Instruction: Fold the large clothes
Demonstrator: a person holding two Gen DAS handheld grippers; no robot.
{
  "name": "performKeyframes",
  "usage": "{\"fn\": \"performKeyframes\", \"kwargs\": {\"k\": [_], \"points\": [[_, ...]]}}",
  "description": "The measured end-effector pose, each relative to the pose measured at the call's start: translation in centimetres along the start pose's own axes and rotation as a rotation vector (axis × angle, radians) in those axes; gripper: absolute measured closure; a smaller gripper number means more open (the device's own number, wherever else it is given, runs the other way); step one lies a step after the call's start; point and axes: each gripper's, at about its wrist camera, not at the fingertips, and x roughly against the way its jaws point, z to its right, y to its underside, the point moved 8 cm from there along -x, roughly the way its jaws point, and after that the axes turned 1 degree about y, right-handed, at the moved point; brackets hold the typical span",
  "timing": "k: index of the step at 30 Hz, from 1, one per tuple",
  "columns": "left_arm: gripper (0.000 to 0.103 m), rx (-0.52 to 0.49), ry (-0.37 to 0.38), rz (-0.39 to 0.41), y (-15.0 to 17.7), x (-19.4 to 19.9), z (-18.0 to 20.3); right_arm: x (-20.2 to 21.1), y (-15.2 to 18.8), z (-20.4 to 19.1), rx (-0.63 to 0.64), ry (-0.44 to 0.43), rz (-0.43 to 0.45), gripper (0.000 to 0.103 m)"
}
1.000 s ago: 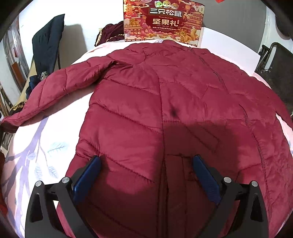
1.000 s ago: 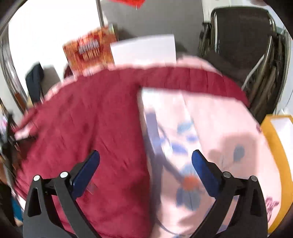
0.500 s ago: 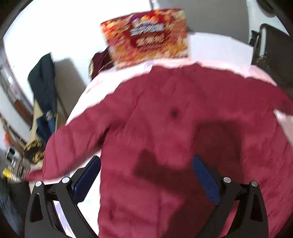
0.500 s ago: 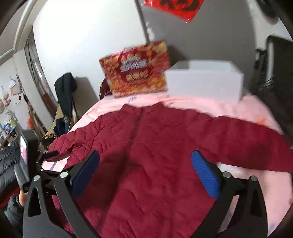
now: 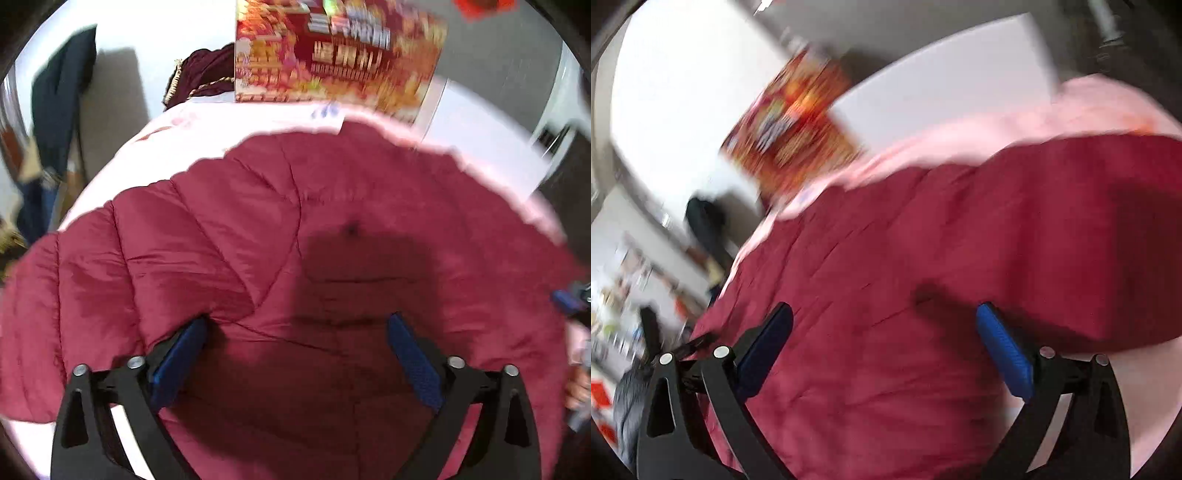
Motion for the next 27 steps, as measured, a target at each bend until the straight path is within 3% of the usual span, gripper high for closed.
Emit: {"fn": "performKeyframes", "kwargs": {"k": [2, 3, 5, 6, 7, 9, 11, 12, 14, 17, 18, 19, 23, 24, 27], "points": [[0.010, 0.021, 0.012, 0.054, -0.2, 1.6, -1.4, 1.5, -1.2, 5.0, -0.080, 0.100, 0.061, 0.005], [0.010, 0.028, 0.013, 0.079, -0.3, 2.4, -2.3, 2.1, -1.6, 7.7, -0.174, 0.103, 0.071, 0.009], [0.010, 0.048, 0.024, 0.091, -0.1, 3.0, -4.0, 4.0, -2.4, 10.6, -0.354, -0.044, 0.132, 0.011], [0.012, 0.063, 0.042, 0.094, 0.3, 3.1, -5.1, 5.2, -2.8, 11.8, -0.415, -0.062, 0.166, 0.011], [0.012, 0.080, 0.069, 0.099, 0.6, 3.2, -5.8, 6.2, -3.1, 12.8, -0.439, -0.043, 0.196, 0.011], [0.012, 0.130, 0.119, 0.124, 1.3, 3.6, -7.1, 8.7, -3.1, 15.6, -0.458, 0.104, 0.266, 0.011], [0.012, 0.165, 0.108, 0.134, 1.5, 4.3, -8.6, 10.4, -2.6, 18.3, -0.510, 0.194, 0.292, 0.011], [0.011, 0.174, 0.087, 0.139, 1.6, 4.8, -9.5, 11.0, -2.7, 18.9, -0.533, 0.199, 0.308, 0.011], [0.011, 0.193, -0.082, 0.158, 2.0, 5.8, -12.3, 12.5, -2.5, 19.9, -0.562, 0.275, 0.351, 0.011], [0.005, 0.267, -0.267, 0.138, 3.1, 6.2, -16.8, 15.5, -1.9, 21.5, -0.561, 0.483, 0.393, 0.011], [0.004, 0.290, -0.352, 0.106, 3.7, 6.1, -18.6, 16.5, -1.6, 21.7, -0.566, 0.534, 0.411, 0.011], [0.004, 0.303, -0.388, 0.094, 4.0, 6.2, -19.5, 16.9, -1.7, 21.4, -0.561, 0.544, 0.433, 0.011], [0.005, 0.326, -0.542, 0.092, 3.9, 8.2, -19.7, 18.3, -3.4, 16.0, -0.377, 0.522, 0.516, 0.011], [0.004, 0.302, -0.540, 0.121, 3.2, 9.3, -18.2, 18.1, -3.9, 14.0, -0.312, 0.507, 0.523, 0.010], [0.004, 0.200, -0.411, 0.200, -0.3, 11.1, -11.4, 15.5, -4.4, 7.1, -0.112, 0.370, 0.478, 0.009]]}}
